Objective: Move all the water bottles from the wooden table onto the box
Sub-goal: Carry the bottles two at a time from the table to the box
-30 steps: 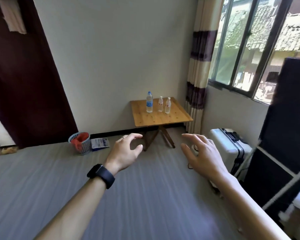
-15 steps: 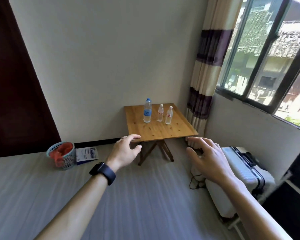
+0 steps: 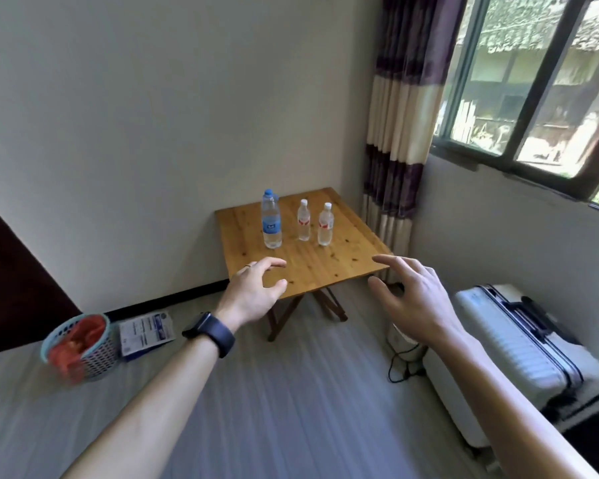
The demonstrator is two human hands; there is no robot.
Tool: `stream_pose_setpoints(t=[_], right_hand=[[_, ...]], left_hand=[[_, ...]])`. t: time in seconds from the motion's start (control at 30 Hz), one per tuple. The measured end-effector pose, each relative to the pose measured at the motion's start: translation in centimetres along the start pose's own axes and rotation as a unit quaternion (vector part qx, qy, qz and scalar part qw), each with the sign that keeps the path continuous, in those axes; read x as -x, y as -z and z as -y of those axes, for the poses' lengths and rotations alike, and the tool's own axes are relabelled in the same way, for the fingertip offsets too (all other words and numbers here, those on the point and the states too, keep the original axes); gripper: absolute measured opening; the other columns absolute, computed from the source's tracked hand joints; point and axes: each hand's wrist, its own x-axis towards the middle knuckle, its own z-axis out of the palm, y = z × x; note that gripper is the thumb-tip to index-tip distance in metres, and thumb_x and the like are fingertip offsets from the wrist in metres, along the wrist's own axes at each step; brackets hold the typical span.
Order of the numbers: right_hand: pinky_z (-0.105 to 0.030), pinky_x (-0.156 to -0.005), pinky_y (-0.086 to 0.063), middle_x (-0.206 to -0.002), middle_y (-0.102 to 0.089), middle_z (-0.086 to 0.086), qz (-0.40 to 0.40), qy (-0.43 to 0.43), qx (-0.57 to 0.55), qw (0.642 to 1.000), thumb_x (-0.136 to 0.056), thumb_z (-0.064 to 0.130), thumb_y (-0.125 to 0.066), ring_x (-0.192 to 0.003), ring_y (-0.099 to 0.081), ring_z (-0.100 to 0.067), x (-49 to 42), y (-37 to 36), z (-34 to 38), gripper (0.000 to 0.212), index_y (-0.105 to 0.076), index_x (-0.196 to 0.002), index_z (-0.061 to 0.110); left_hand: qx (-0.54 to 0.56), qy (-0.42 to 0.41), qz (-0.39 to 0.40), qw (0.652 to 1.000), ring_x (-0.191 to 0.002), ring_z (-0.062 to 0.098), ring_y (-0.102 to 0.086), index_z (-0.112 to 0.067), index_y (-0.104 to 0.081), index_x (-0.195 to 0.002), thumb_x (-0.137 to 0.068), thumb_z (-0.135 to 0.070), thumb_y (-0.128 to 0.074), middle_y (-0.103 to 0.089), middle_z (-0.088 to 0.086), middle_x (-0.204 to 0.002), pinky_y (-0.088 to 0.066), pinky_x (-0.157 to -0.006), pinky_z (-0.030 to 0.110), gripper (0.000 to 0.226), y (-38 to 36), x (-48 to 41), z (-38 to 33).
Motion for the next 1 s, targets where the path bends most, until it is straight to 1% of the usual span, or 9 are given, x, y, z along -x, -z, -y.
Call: stream_pose_setpoints(t=[0.17,0.37,0.53,0.6,0.67,0.8,0.93,1.0], right_hand=[[-0.040,-0.110,-0.038,-0.139,-0.057,0.008,0.013,-0.003,-0.033,0.999,-0.094,0.050,-0.059,-0.128,-0.046,-0.021,-10.3,-2.4,-2.6,0.043,-0.056,-0.136,0.042],[-0.039,-0.108,-0.039,-0.140,-0.058,0.006,0.063,-0.010,-0.041,0.997,-0.093,0.053,-0.057,-0.131,-0.047,-0.023,-19.6,-7.3,-5.5,0.048,-0.050,-0.139,0.041],[-0.039,-0.108,-0.040,-0.139,-0.059,0.008,0.106,-0.022,-0.033,0.994,-0.093,0.056,-0.055,-0.132,-0.048,-0.020,-26.2,-12.3,-8.2,0.049,-0.048,-0.139,0.042],[-0.038,-0.106,-0.041,-0.137,-0.060,0.007,0.115,-0.035,-0.032,0.992,-0.093,0.055,-0.056,-0.131,-0.049,-0.020,-29.2,-14.0,-9.0,0.050,-0.048,-0.139,0.041],[-0.036,-0.105,-0.041,-0.135,-0.060,0.007,0.118,-0.048,-0.028,0.992,-0.093,0.054,-0.057,-0.131,-0.049,-0.020,-32.3,-15.7,-9.6,0.052,-0.047,-0.141,0.037],[-0.033,-0.102,-0.040,-0.137,-0.060,0.005,0.121,-0.080,-0.027,0.989,-0.093,0.051,-0.060,-0.131,-0.050,-0.017,-37.7,-18.3,-10.7,0.058,-0.044,-0.145,0.030],[-0.029,-0.094,-0.040,-0.137,-0.059,0.004,0.141,-0.127,-0.029,0.981,-0.094,0.053,-0.059,-0.127,-0.053,-0.015,-42.4,-20.8,-12.8,0.065,-0.038,-0.149,0.025],[-0.031,-0.095,-0.042,-0.138,-0.059,0.003,0.162,-0.158,-0.032,0.973,-0.093,0.055,-0.058,-0.126,-0.055,-0.018,-44.2,-22.3,-14.5,0.068,-0.037,-0.150,0.024]], left_hand=[[-0.002,0.029,-0.006,1.000,-0.125,0.011,-0.056,-0.031,-0.063,-0.124,-0.092,-0.030,-0.065,-0.064,-0.005,-0.129,-0.042,-0.105,0.027,0.033,-0.9,-9.4,1.2],[0.001,0.067,0.007,0.998,-0.125,0.011,-0.054,-0.031,-0.062,-0.127,-0.093,-0.031,-0.065,-0.063,-0.004,-0.129,-0.039,-0.099,0.023,0.034,-3.3,-17.8,4.4],[0.010,0.095,0.047,0.994,-0.126,0.012,-0.054,-0.030,-0.061,-0.128,-0.093,-0.031,-0.065,-0.062,-0.003,-0.131,-0.038,-0.095,0.021,0.035,-6.7,-24.9,8.4],[0.022,0.097,0.056,0.993,-0.126,0.011,-0.054,-0.028,-0.061,-0.128,-0.093,-0.030,-0.065,-0.062,-0.004,-0.131,-0.039,-0.097,0.021,0.035,-7.9,-28.2,9.8],[0.039,0.097,0.067,0.992,-0.126,0.012,-0.054,-0.029,-0.061,-0.128,-0.093,-0.030,-0.065,-0.061,-0.004,-0.132,-0.043,-0.102,0.027,0.035,-9.2,-31.7,11.2],[0.059,0.111,0.096,0.987,-0.128,0.015,-0.053,-0.029,-0.059,-0.128,-0.093,-0.032,-0.064,-0.059,-0.003,-0.135,-0.045,-0.103,0.032,0.036,-11.4,-39.5,13.4],[0.055,0.127,0.129,0.982,-0.124,0.018,-0.055,-0.028,-0.056,-0.132,-0.095,-0.035,-0.062,-0.057,0.000,-0.138,-0.047,-0.099,0.033,0.038,-13.9,-45.9,14.6],[0.064,0.144,0.156,0.975,-0.120,0.017,-0.057,-0.028,-0.054,-0.134,-0.095,-0.036,-0.062,-0.055,-0.001,-0.140,-0.049,-0.093,0.031,0.040,-15.3,-48.3,15.1]])
